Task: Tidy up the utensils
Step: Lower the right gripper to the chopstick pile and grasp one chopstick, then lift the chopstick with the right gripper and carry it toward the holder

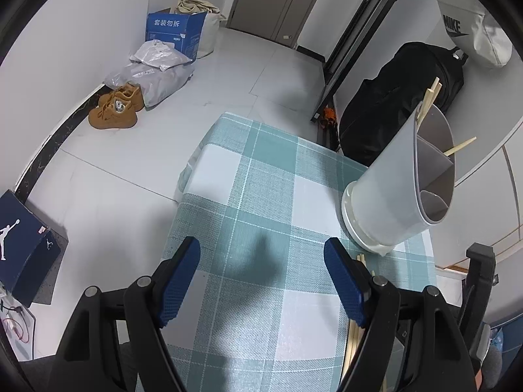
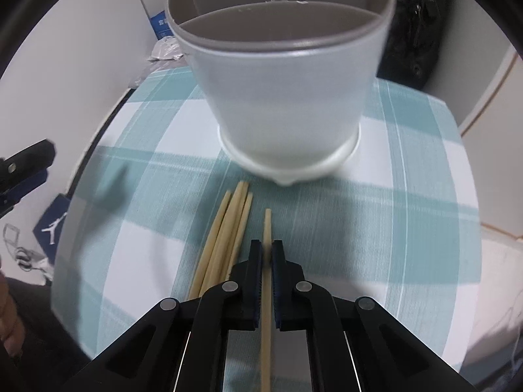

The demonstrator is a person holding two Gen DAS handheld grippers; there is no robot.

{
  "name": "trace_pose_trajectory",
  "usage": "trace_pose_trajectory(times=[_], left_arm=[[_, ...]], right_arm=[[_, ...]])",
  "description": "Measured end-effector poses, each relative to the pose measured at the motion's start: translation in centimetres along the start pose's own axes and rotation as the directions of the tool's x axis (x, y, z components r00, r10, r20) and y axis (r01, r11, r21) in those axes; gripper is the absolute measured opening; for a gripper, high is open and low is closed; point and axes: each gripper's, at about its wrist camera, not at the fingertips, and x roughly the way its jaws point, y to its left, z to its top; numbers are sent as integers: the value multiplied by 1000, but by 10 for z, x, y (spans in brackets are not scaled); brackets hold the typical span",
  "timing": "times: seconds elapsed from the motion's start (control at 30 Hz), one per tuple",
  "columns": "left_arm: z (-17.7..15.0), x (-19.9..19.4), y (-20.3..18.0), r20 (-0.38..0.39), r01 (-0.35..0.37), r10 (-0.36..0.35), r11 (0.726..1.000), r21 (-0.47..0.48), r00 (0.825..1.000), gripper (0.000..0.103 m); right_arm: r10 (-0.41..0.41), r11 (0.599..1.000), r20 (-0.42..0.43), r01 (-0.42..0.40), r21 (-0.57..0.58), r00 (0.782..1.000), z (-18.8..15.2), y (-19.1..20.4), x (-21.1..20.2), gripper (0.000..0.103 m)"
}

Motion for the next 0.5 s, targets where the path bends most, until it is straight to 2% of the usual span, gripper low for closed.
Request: trace_pose_trajectory(times=[0.4,0.5], left_arm=[[-3,7,0,-35,-17,18,1000,18,999,74],[-8,16,-8,-86,4,0,999,47,996,74]], right_arm=[[-34,997,26,35,-69,999,16,9,6,9],[0,998,38,3,-67,999,16,6,4,4]])
